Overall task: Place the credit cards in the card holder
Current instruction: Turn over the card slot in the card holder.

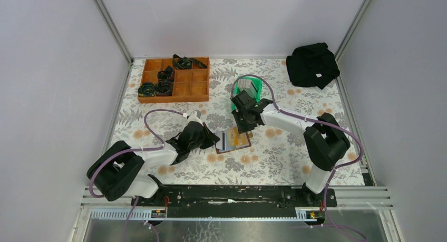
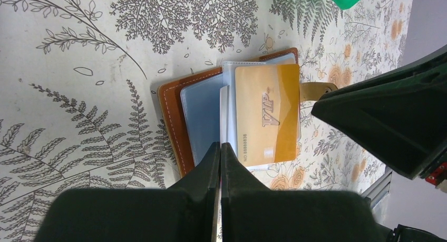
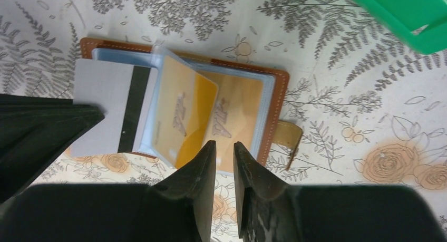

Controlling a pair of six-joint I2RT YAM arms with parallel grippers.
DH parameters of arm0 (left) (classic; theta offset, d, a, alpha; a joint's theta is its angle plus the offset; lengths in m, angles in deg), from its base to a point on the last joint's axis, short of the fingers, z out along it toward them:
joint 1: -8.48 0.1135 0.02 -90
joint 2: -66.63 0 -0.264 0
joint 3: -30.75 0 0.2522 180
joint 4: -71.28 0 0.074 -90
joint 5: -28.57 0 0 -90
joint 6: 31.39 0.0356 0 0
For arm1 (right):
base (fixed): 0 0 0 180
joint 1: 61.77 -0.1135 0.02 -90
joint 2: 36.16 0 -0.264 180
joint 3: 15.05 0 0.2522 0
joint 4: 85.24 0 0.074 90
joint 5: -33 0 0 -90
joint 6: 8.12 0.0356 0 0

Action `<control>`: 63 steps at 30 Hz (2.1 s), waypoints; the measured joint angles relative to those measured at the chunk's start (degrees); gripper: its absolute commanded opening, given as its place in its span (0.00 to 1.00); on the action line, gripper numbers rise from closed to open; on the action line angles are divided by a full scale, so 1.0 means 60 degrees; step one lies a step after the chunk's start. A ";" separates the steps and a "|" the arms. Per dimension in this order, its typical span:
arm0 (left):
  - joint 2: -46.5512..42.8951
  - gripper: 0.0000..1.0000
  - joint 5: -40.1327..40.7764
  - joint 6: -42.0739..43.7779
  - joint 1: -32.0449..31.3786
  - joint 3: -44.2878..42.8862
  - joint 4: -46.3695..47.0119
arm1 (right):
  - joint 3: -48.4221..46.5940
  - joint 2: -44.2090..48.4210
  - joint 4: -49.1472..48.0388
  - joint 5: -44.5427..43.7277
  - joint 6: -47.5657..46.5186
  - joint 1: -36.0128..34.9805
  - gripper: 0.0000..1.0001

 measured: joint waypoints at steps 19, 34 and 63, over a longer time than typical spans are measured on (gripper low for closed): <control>0.0047 0.00 -0.0051 0.0000 0.0000 -0.0007 0.0091 | -0.0448 -0.0579 -0.0011 0.0164 0.0040 -0.0506 0.13; -0.1453 0.00 0.0466 -0.0004 0.0004 -0.0007 -0.0965 | -0.0306 -0.1020 -0.0018 -0.0106 0.0149 -0.0506 0.10; -0.0317 0.00 -0.0576 -0.0062 0.0022 -0.0229 0.0011 | -0.0193 -0.1067 -0.0117 -0.0204 0.0149 -0.0437 0.11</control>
